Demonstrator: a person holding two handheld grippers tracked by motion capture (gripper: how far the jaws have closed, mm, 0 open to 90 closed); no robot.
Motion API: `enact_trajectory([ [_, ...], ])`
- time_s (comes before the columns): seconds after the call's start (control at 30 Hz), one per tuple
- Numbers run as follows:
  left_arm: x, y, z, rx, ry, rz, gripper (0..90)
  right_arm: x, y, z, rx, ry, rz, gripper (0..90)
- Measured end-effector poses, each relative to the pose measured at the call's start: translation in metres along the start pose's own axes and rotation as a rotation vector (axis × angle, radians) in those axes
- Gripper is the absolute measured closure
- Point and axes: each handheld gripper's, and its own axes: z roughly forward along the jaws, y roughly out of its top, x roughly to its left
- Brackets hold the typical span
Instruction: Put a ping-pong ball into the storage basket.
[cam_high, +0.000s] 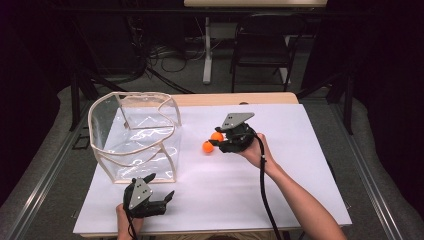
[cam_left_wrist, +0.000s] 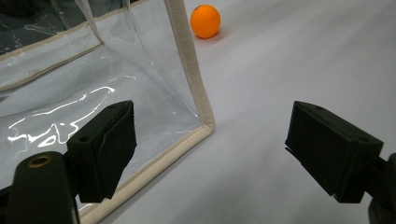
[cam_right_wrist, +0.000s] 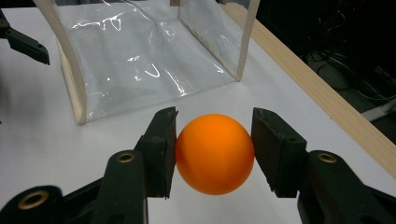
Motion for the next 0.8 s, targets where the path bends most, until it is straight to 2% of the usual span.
enact_trajectory([
  [0.8,0.000,0.000,-0.001,-0.003,0.003,0.006,16.1,-0.009,0.017,0.006,0.008,-0.001,-0.013,51.3],
])
